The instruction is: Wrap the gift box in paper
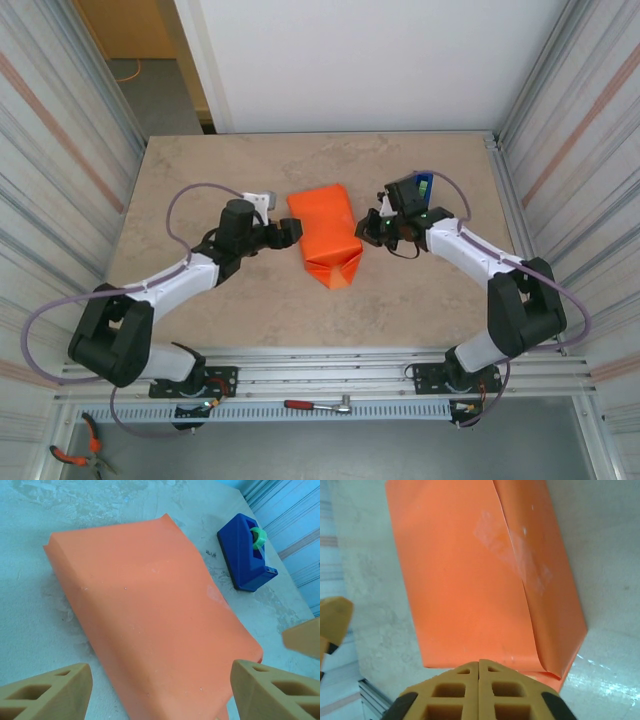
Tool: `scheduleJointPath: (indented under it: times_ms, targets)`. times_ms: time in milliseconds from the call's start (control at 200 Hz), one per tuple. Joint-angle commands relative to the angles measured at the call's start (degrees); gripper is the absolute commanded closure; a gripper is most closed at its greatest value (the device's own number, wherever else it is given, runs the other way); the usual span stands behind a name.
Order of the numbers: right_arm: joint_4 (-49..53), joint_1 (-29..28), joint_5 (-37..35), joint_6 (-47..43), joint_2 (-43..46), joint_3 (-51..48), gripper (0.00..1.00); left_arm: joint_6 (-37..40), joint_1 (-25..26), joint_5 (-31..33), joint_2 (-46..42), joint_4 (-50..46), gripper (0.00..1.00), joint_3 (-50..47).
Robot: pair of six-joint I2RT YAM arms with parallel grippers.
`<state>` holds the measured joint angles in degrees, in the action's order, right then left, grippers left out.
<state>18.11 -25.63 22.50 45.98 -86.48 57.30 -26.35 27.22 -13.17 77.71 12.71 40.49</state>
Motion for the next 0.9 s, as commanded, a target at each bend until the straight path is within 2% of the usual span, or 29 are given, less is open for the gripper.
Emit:
scheduleJointPath:
  times_ms: [0,175,626,897]
  targets:
    - [-1.4,-1.6,-1.5,0.2,-0.5,0.1,1.00,0.8,0.0,1.2,-1.7,-2.3,0.26,-1.7]
    - [-3.3,-3.2,-2.5,0.8,-3.2,0.7,1.00,1.1,0.1,1.2,-2.8,-3.4,0.26,-2.1]
    - [-6.3,-3.0,-3.7,1.3,-6.5,-2.9,1.00,1.3,0.5,2.0,-5.4,-4.3,0.25,-3.1]
    - [-5.3,-2.8,-2.6,1.2,-4.4,-2.0,1.00,1.9,0.7,1.7,-5.9,-5.0,0.24,-2.9]
